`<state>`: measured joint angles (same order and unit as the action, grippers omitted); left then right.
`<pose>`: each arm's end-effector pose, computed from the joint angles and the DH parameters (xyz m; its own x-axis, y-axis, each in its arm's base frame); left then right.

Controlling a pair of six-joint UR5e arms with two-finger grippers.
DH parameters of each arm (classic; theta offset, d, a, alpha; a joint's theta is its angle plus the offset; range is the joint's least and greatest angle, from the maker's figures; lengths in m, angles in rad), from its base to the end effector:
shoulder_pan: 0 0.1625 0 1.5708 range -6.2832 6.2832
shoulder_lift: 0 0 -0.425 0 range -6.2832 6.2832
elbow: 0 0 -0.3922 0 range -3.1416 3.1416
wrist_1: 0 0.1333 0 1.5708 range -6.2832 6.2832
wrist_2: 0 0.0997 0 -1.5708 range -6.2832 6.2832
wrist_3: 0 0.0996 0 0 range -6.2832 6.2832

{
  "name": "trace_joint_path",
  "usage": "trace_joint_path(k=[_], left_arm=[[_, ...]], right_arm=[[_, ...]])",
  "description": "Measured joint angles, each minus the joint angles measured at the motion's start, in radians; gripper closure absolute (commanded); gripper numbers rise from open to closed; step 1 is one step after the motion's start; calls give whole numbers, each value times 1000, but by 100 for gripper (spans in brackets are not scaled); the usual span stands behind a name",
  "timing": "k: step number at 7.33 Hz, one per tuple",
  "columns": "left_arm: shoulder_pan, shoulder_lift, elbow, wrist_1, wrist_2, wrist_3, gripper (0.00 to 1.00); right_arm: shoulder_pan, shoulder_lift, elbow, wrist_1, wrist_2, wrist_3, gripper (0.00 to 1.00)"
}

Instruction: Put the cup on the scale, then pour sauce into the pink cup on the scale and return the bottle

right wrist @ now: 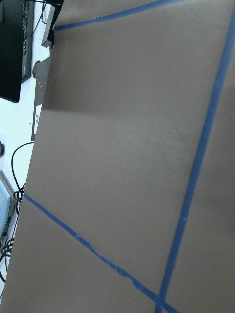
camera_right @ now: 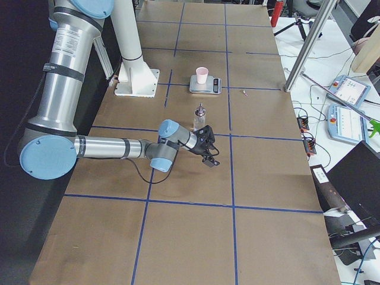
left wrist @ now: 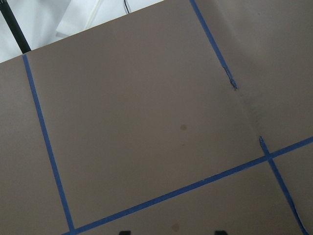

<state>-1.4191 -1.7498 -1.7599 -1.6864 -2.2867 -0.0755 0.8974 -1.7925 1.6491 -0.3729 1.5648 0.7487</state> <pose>0.0182 -0.5686 0.4597 0.7078 0.3485 -0.6144 -0.0806 0.9040 0.4199 -0.1638 -0.4201 0.5956 0.7846 -0.1912 0.5898 -0.3088 0.7044 0.6391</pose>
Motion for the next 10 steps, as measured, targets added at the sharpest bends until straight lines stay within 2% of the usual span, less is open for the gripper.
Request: trace_joint_path(k=[1, 2, 3, 5, 7, 9, 10], left_arm=[[-28, 35, 25, -34, -27, 26, 10], [-55, 53, 63, -49, -69, 42, 0], [-82, 58, 111, -57, -89, 66, 0], [-127, 58, 207, -53, -94, 180, 0], [-142, 43, 231, 28, -97, 220, 0], [-143, 16, 218, 157, -101, 198, 0], [-139, 18, 215, 178, -99, 134, 0]], right_arm=[[131, 64, -16, -84, 142, -70, 0], [250, 121, -24, -186, 278, -142, 0], [357, 175, -26, -312, 396, -246, 0], [579, 278, -20, -685, 612, -600, 0], [690, 303, -7, -1028, 691, -937, 0], [691, 280, 9, -1310, 737, -1056, 0], [667, 263, 8, -1375, 758, -1047, 0]])
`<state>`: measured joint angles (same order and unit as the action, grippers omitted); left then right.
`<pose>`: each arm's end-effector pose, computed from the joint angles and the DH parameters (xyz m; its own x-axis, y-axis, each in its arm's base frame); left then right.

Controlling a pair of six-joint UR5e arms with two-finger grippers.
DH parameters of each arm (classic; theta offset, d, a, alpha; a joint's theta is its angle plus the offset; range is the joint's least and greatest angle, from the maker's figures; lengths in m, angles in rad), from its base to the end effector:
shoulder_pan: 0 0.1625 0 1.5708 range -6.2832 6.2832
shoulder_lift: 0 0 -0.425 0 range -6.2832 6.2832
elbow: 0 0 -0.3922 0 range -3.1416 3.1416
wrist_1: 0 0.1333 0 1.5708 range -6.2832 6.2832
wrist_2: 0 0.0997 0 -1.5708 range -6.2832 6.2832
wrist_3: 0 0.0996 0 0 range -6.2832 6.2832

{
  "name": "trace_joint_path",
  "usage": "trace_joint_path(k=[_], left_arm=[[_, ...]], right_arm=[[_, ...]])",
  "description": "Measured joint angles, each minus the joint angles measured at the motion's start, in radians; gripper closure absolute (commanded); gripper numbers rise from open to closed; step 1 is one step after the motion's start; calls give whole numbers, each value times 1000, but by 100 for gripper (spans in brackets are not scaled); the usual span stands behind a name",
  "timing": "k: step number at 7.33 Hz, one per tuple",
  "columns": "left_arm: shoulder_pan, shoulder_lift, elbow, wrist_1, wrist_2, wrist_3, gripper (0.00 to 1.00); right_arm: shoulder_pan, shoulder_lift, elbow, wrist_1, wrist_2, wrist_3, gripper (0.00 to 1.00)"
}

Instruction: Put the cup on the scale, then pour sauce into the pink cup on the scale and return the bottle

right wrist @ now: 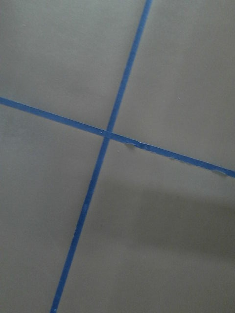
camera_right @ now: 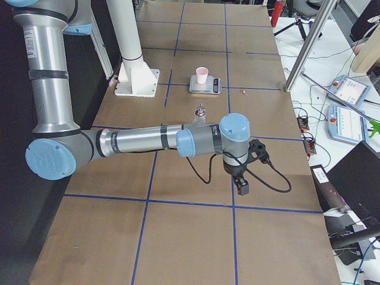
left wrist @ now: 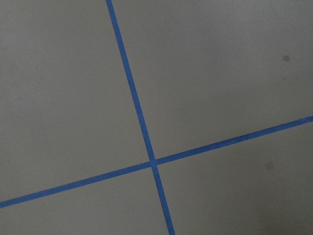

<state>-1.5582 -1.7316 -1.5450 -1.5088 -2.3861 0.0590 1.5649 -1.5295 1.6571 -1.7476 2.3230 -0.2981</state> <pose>-0.0537 -0.5618 0.5901 0.6830 0.1204 -0.7204 -0.0529 0.9919 0.1156 0.0623 -0.5029 0.6148 0.6964 -0.2653 0.6668 0.2201 0.9633 0.1534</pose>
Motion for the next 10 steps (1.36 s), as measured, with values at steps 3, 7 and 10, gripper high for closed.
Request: trace_joint_path(k=[3, 7, 10], left_arm=[[13, 49, -5, -49, 3, -35, 0], [8, 64, -89, -81, 7, -15, 0], [12, 152, -108, -142, 8, -22, 0]], right_arm=[[-43, -81, 51, -27, 50, 156, 0], [-71, -129, 177, -10, 56, 183, 0], [-100, -121, 231, -11, 18, 184, 0]])
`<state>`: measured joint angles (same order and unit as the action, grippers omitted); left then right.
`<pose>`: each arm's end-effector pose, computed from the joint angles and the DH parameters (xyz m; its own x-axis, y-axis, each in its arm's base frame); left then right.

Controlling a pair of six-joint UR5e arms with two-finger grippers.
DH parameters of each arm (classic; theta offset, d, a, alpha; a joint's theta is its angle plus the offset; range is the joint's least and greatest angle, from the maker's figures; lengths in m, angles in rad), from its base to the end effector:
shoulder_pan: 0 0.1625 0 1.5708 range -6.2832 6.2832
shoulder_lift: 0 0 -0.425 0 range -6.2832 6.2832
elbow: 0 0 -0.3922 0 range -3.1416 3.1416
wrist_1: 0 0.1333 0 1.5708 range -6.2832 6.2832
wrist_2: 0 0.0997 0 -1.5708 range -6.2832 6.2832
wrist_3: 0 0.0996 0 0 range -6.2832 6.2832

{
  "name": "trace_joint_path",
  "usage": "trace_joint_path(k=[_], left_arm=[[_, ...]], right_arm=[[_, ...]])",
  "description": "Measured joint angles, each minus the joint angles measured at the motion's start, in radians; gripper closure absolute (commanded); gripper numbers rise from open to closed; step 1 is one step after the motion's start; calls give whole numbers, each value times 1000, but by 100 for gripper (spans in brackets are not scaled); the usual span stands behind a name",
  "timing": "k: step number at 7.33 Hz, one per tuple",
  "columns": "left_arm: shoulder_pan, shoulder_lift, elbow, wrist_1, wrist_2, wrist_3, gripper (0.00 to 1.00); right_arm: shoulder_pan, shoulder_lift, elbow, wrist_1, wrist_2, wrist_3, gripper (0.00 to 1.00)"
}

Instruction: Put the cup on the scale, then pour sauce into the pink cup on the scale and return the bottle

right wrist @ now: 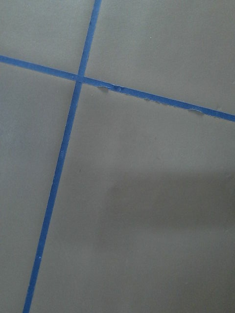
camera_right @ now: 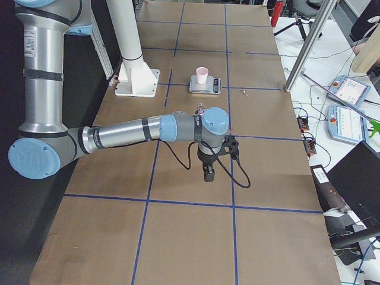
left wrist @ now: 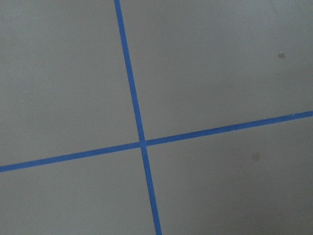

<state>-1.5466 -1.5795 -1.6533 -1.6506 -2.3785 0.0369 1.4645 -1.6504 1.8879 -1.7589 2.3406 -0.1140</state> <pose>-0.0491 -0.5056 0.6026 0.6866 0.1759 -0.7054 -0.0492 0.9793 0.1963 0.0158 -0.4547 0.5604 0.6937 -0.2226 0.6850 0.1861 0.9741 0.1281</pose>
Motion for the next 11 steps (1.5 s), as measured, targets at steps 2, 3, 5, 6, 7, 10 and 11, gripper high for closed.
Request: trace_joint_path(k=[2, 3, 5, 6, 7, 10, 11], left_arm=[[5, -106, 5, 143, 1, -5, 0], [5, -162, 5, 218, -1, -5, 0], [5, -177, 0, 222, -8, 0, 0], [5, -169, -1, 189, -8, 2, 0], [4, -157, -5, 155, -11, 1, 0], [-15, -88, -81, 128, -2, 2, 0], [-35, -55, -107, 127, 0, 1, 0]], right_arm=[[-5, -18, -2, 4, 4, -7, 0], [-5, -22, -10, 4, 12, -9, 0], [-6, -23, -14, 5, 25, -8, 0], [-6, -23, -13, 5, 29, -8, 0], [-6, -23, -11, 6, 35, -8, 0], [-5, -28, 10, 7, 33, -6, 0], [-5, -29, 19, 8, 31, -5, 0]])
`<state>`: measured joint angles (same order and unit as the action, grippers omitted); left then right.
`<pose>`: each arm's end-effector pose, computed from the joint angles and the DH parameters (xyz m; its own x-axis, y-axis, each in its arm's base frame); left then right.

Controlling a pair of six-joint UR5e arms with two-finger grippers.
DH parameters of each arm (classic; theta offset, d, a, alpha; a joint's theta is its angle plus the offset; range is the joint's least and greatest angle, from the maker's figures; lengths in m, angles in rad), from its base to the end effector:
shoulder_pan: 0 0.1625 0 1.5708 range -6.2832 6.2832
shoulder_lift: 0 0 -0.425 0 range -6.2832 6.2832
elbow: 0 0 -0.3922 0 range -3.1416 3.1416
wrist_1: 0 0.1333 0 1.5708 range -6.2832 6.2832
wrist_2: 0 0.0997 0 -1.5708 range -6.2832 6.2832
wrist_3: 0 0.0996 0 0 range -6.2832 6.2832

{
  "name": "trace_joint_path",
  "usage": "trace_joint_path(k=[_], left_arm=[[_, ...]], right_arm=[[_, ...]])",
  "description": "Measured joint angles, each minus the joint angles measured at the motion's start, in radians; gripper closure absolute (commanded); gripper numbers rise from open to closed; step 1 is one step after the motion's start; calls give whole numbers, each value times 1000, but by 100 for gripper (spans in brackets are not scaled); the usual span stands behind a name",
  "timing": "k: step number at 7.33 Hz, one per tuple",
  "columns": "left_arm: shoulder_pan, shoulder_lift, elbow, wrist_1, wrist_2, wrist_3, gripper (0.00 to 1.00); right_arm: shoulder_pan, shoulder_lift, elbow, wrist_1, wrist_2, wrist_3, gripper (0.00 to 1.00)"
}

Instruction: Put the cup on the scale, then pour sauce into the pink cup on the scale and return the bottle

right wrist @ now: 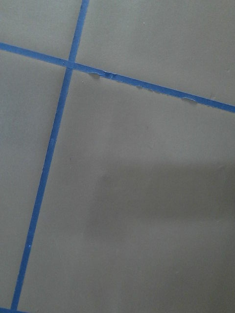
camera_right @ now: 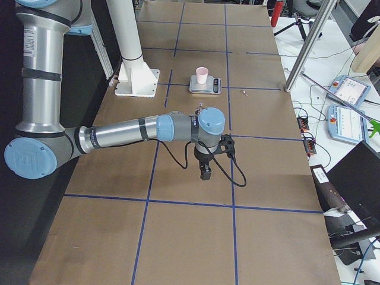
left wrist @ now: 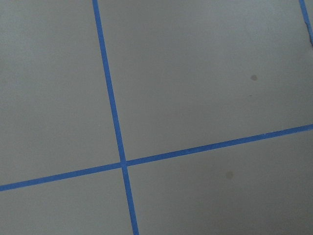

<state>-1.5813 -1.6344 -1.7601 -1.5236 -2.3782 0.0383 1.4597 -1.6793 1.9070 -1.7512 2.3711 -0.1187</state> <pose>-0.0668 -0.5177 0.5355 0.6928 0.1777 -0.6989 -0.0163 0.9728 0.2312 0.0128 -0.4431 0.5610 0.6705 -0.2277 0.7061 0.1915 0.9726 0.1318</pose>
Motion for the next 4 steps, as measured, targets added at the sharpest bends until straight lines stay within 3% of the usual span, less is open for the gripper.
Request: trace_joint_path(k=[4], left_arm=[[-14, -17, 122, -63, -2, 6, 0]], right_arm=[[1, 7, 8, 1, -2, 2, 0]])
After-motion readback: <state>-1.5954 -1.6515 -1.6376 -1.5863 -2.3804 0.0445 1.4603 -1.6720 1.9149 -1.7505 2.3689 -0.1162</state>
